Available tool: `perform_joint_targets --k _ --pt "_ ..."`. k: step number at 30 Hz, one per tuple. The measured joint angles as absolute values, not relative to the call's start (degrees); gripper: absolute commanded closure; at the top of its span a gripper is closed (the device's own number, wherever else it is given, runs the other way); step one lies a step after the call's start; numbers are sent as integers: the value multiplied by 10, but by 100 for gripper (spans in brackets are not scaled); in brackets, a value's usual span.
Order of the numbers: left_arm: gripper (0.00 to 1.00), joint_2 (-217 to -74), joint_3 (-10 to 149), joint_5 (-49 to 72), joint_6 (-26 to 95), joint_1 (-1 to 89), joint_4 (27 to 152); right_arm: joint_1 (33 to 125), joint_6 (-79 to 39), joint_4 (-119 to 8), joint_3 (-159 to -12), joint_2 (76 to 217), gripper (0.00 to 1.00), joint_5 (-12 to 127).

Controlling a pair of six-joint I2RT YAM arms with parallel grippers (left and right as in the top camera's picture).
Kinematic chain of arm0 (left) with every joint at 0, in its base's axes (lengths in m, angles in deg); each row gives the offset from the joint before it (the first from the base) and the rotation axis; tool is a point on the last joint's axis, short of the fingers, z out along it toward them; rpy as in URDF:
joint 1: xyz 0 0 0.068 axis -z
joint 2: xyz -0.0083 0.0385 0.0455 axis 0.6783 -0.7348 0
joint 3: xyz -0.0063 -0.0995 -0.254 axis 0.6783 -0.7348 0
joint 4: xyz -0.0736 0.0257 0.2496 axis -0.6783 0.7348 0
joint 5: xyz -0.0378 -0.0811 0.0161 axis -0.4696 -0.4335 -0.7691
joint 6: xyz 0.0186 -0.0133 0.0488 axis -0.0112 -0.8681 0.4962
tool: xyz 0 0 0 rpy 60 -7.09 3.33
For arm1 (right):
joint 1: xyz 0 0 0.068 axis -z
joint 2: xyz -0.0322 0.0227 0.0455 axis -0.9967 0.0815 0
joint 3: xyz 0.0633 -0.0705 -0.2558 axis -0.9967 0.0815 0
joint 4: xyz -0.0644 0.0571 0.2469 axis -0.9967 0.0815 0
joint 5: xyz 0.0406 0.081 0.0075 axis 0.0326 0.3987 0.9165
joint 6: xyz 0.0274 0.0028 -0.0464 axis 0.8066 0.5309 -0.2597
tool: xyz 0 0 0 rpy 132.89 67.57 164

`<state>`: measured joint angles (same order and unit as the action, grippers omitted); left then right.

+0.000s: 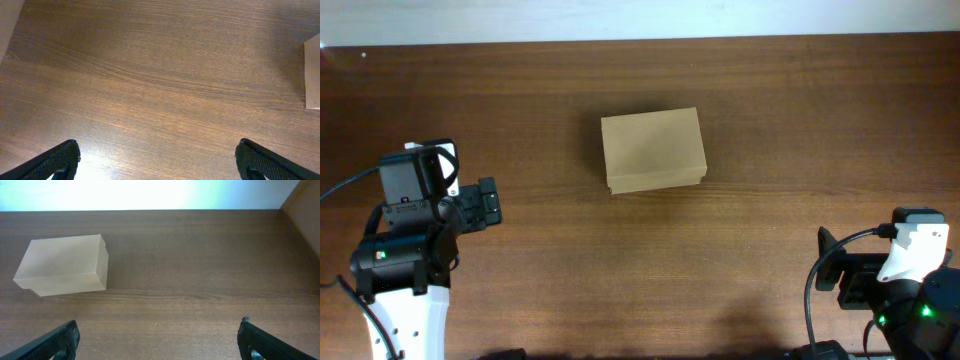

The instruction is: Pack container

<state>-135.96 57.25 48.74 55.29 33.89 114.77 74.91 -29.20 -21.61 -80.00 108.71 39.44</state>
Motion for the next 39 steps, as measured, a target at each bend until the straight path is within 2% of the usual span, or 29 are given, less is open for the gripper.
perform_joint_targets --k 19,23,27,33,39 --pt "0 -1360 572 487 553 339 1147 758 -295 -198 -797 1086 1 390" --pt "0 -1360 572 487 553 339 1147 822 -297 -303 -768 1069 1 383" --pt "0 -1360 572 488 553 339 1148 882 -297 -443 -673 1021 1 380" --pt "0 -1360 571 488 553 339 1148 897 -297 -586 -480 954 1 383" --pt "0 -1360 571 488 553 339 1147 898 -297 -654 -337 907 1 397"
